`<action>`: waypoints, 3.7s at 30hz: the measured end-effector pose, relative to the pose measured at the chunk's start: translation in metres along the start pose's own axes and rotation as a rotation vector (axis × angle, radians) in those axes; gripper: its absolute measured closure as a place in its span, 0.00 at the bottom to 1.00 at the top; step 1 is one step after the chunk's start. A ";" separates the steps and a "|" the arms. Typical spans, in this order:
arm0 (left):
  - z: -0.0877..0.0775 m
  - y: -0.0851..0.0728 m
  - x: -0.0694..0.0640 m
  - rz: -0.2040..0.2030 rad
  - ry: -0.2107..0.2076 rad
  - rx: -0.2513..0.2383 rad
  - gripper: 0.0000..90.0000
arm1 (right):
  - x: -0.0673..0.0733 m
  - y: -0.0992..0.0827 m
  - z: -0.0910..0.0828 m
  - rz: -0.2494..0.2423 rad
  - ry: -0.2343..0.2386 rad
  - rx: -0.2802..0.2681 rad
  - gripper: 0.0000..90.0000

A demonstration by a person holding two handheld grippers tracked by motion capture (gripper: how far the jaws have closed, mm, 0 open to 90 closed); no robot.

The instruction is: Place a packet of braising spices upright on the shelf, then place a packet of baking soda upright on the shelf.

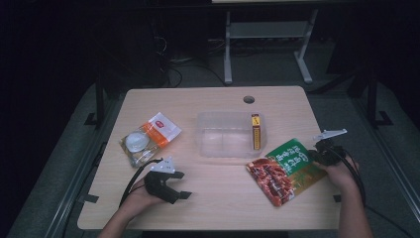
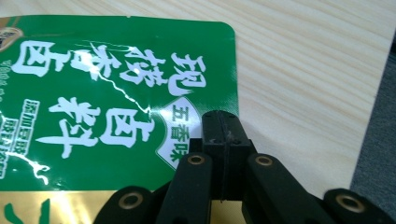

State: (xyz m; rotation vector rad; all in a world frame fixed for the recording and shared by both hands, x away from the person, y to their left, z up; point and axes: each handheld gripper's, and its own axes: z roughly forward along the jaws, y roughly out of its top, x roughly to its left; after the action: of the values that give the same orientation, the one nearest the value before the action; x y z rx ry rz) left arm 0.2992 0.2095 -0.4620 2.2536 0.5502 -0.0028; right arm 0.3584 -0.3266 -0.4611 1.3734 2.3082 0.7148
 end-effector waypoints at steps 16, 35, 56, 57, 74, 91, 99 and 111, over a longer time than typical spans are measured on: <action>0.003 0.001 -0.003 0.014 -0.016 0.007 0.22 | 0.026 -0.005 -0.009 -0.104 0.083 0.028 1.00; 0.001 0.002 -0.006 0.041 -0.012 -0.002 0.22 | 0.102 0.002 -0.013 -0.321 0.216 0.054 1.00; -0.005 0.003 -0.005 0.061 -0.002 -0.031 0.22 | 0.172 0.019 -0.004 -0.522 0.286 0.006 1.00; -0.006 0.003 -0.005 0.063 0.000 -0.031 0.22 | 0.174 0.020 -0.003 -0.525 0.288 -0.002 1.00; -0.006 0.004 -0.006 0.069 -0.001 -0.031 0.22 | 0.158 0.017 -0.009 -0.339 0.386 -0.090 0.81; 0.008 0.034 -0.003 0.096 0.001 0.023 0.18 | 0.137 -0.024 -0.038 -0.201 0.334 -0.137 0.46; 0.033 0.057 0.006 0.096 -0.037 0.065 0.15 | 0.130 -0.022 -0.034 -0.183 0.336 -0.150 0.45; 0.069 0.064 0.001 0.129 -0.060 0.148 0.14 | 0.128 -0.022 -0.032 -0.187 0.333 -0.156 0.45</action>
State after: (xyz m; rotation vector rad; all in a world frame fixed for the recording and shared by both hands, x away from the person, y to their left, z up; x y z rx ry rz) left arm 0.3368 0.1237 -0.4635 2.4218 0.3828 -0.0469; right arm 0.2671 -0.2297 -0.4543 1.0156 2.5238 1.1048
